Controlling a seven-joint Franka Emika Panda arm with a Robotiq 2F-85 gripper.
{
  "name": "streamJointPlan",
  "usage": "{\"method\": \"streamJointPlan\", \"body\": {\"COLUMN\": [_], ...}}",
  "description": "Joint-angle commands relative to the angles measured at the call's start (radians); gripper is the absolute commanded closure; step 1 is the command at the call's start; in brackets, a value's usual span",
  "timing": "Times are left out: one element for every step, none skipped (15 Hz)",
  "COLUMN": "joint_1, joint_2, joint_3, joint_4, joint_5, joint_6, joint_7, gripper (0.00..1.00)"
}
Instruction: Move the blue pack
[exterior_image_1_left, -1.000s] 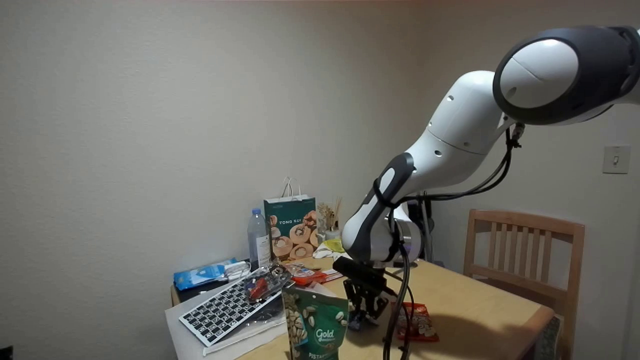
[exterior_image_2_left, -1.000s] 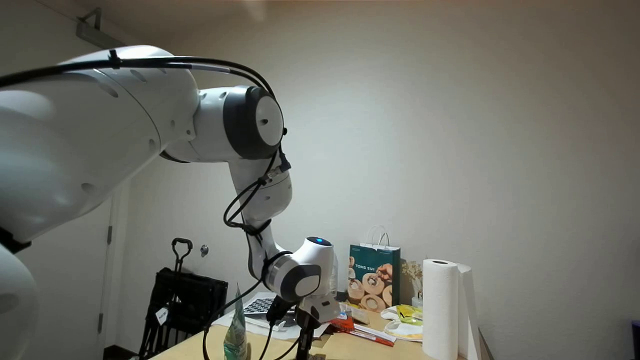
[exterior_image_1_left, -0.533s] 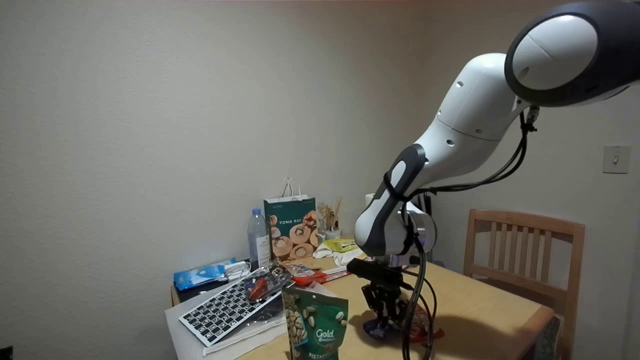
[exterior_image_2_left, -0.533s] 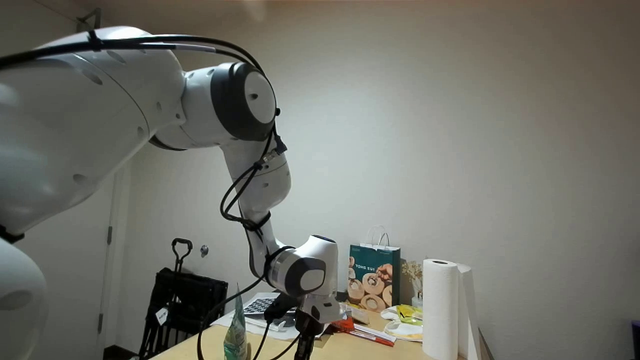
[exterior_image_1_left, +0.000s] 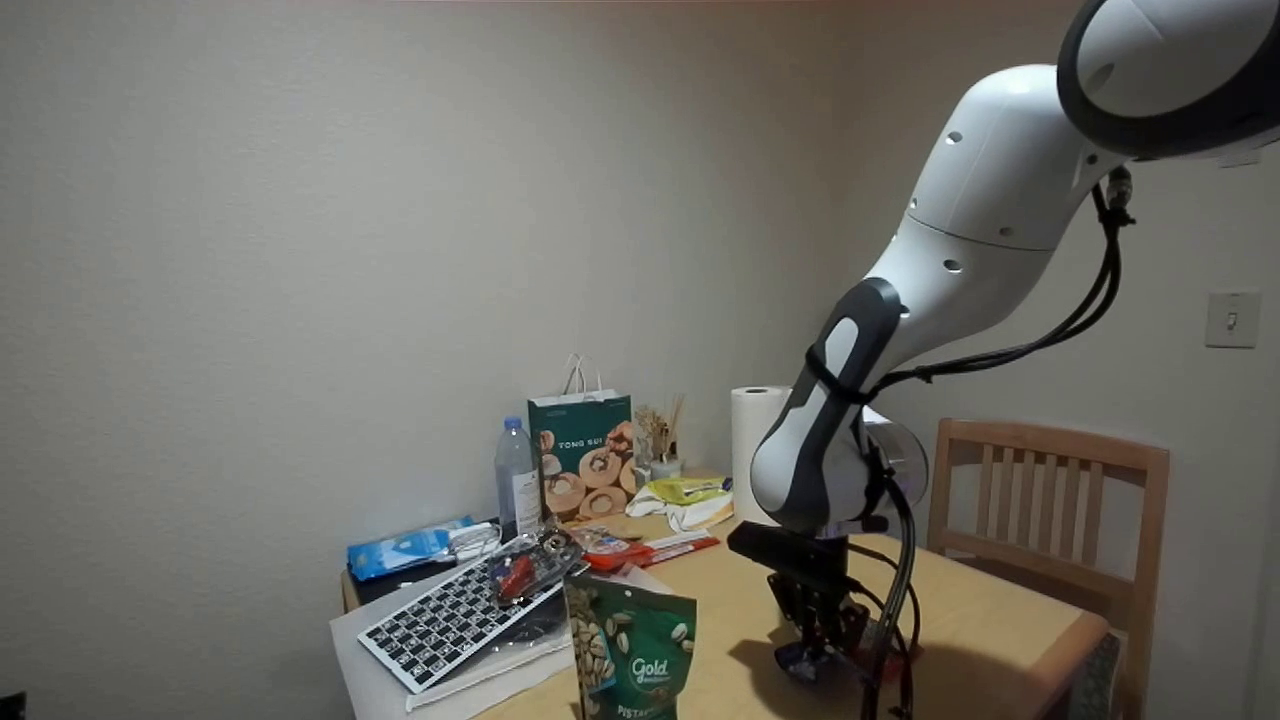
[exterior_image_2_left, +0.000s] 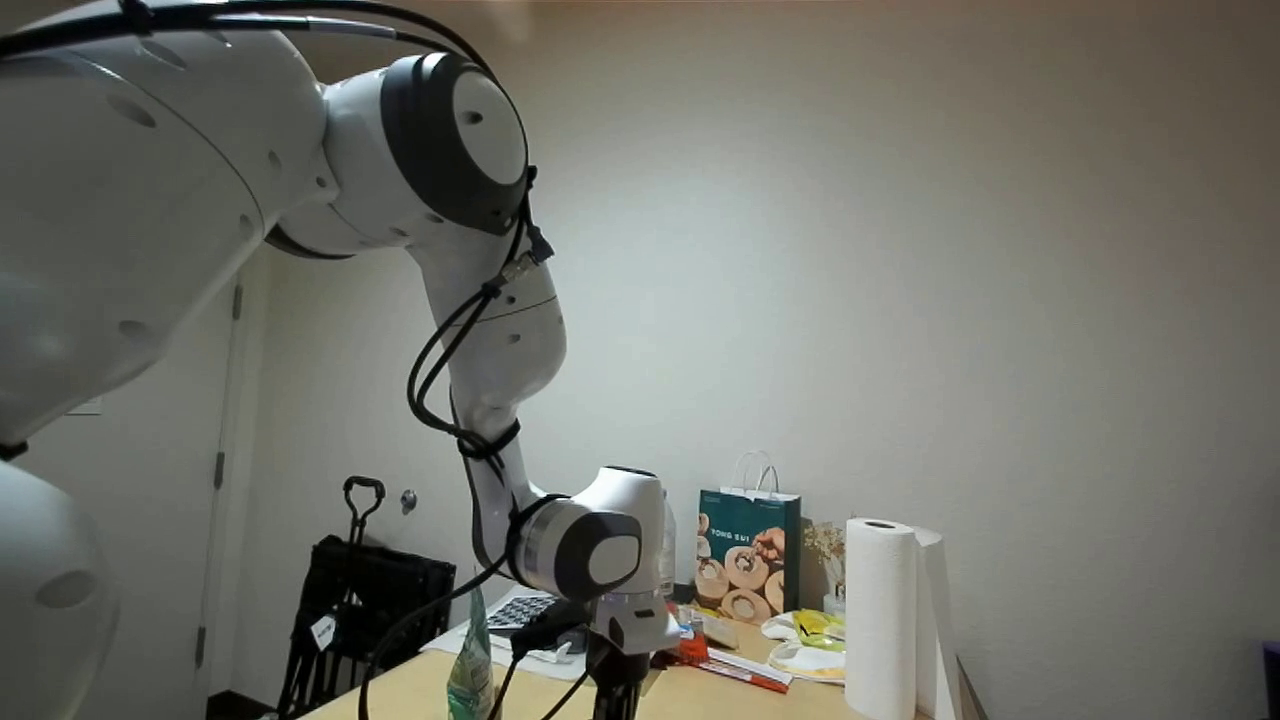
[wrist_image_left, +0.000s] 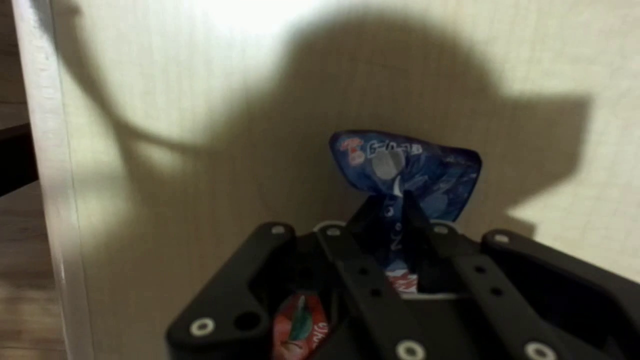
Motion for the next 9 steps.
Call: {"method": "streamJointPlan", "body": {"joint_1": [0.006, 0.01, 0.017, 0.018, 0.02, 0.013, 0.005, 0.005, 0.005], "joint_2": [-0.122, -0.152, -0.176, -0.201, -0.22, -0.213, -0.164, -0.179, -0.185], "joint_3": [0.025, 0.037, 0.043, 0.057, 0.065, 0.076, 0.077, 0.086, 0.09], "joint_4": [-0.126, -0.151, -0.172, -0.19, -0.202, -0.184, -0.14, -0.148, -0.151], "joint_5": [-0.021, -0.02, -0.023, -0.02, -0.022, -0.028, -0.02, -0.02, -0.021], "joint_6": [0.09, 0.108, 0.125, 0.134, 0.137, 0.11, 0.108, 0.107, 0.107], "joint_7": [0.008, 0.001, 0.003, 0.001, 0.001, -0.012, 0.012, 0.011, 0.01], "gripper": [0.94, 0.94, 0.94, 0.94, 0.94, 0.94, 0.88, 0.88, 0.88]}}
